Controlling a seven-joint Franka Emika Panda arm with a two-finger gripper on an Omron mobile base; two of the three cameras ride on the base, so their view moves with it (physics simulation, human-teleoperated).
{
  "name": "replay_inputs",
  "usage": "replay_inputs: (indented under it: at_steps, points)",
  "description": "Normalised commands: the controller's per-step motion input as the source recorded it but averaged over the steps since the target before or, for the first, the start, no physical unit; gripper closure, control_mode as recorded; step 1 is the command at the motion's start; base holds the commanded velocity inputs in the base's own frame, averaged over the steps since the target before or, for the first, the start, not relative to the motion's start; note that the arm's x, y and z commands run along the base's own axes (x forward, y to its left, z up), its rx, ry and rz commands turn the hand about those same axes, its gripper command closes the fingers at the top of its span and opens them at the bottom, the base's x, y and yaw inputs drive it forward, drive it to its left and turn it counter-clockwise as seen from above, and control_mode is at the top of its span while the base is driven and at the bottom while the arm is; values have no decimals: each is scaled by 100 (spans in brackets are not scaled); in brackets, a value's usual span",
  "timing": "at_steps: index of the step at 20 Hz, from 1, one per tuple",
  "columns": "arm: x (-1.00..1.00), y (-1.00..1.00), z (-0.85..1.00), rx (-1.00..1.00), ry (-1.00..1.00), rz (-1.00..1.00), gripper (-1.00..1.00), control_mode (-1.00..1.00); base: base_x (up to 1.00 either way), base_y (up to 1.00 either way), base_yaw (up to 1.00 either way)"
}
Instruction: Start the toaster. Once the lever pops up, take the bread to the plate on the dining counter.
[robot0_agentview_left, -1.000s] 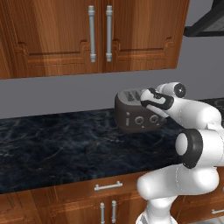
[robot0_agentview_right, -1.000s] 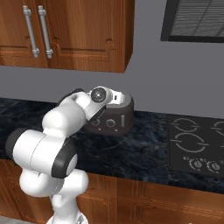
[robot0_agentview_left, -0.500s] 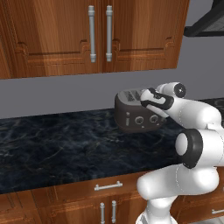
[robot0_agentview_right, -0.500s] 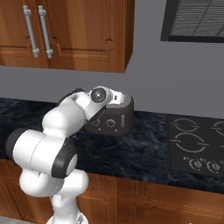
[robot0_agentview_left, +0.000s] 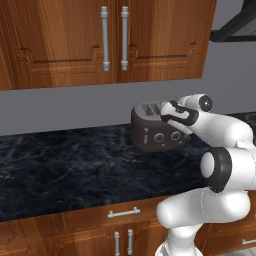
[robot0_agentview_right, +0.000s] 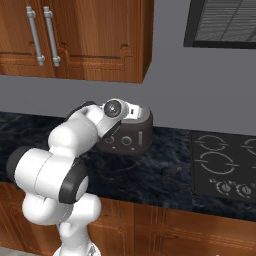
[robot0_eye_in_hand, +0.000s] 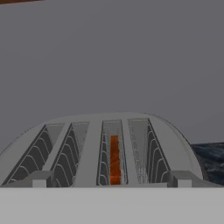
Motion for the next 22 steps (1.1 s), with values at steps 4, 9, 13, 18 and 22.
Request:
replay_inputs:
  at_steps: [4, 9, 13, 18, 22]
  points:
    - [0, 0, 0, 0, 0, 0, -100, -100, 0, 0, 0]
    - [0, 0, 0, 0, 0, 0, -100, -100, 0, 0, 0]
    - [0, 0, 0, 0, 0, 0, -100, -100, 0, 0, 0]
    - [0, 0, 0, 0, 0, 0, -100, -100, 0, 0, 0]
    - [0, 0, 0, 0, 0, 0, -100, -100, 0, 0, 0]
